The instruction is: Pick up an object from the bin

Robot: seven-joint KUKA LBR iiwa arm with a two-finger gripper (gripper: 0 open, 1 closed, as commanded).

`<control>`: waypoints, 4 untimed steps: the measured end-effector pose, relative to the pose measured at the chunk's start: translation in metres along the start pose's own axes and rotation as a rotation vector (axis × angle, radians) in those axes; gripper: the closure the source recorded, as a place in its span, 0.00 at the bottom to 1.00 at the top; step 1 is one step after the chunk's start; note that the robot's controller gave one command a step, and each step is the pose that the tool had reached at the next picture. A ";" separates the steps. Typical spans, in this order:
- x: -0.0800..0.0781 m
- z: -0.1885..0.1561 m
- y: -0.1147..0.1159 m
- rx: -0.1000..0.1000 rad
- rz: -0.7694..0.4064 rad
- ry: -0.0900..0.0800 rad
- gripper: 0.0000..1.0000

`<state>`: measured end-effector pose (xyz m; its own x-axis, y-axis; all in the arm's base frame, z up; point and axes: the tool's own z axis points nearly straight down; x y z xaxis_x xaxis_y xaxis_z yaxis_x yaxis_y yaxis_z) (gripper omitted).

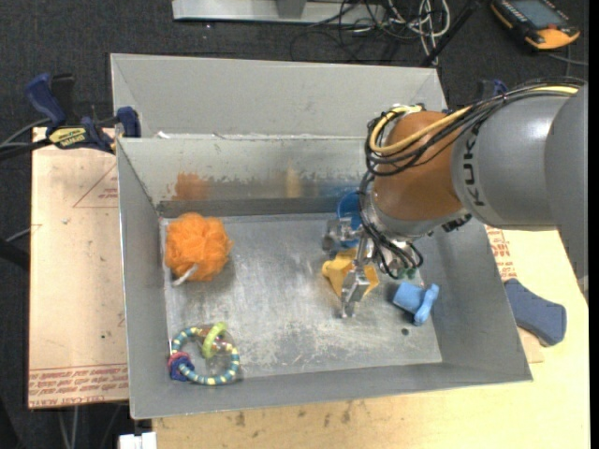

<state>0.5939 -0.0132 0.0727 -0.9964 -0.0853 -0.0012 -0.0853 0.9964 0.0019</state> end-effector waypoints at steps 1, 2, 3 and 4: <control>0.003 -0.008 -0.037 0.001 0.284 -0.001 1.00; 0.003 -0.008 -0.037 0.001 0.285 -0.001 1.00; 0.005 -0.050 -0.033 0.001 0.295 0.006 1.00; 0.001 -0.089 -0.034 0.001 0.301 -0.005 1.00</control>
Offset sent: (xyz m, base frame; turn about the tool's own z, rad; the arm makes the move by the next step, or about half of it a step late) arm 0.0000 0.0000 0.0000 0.0000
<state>0.5962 -0.0471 0.1616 -0.9768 0.2142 -0.0060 0.2142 0.9768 0.0019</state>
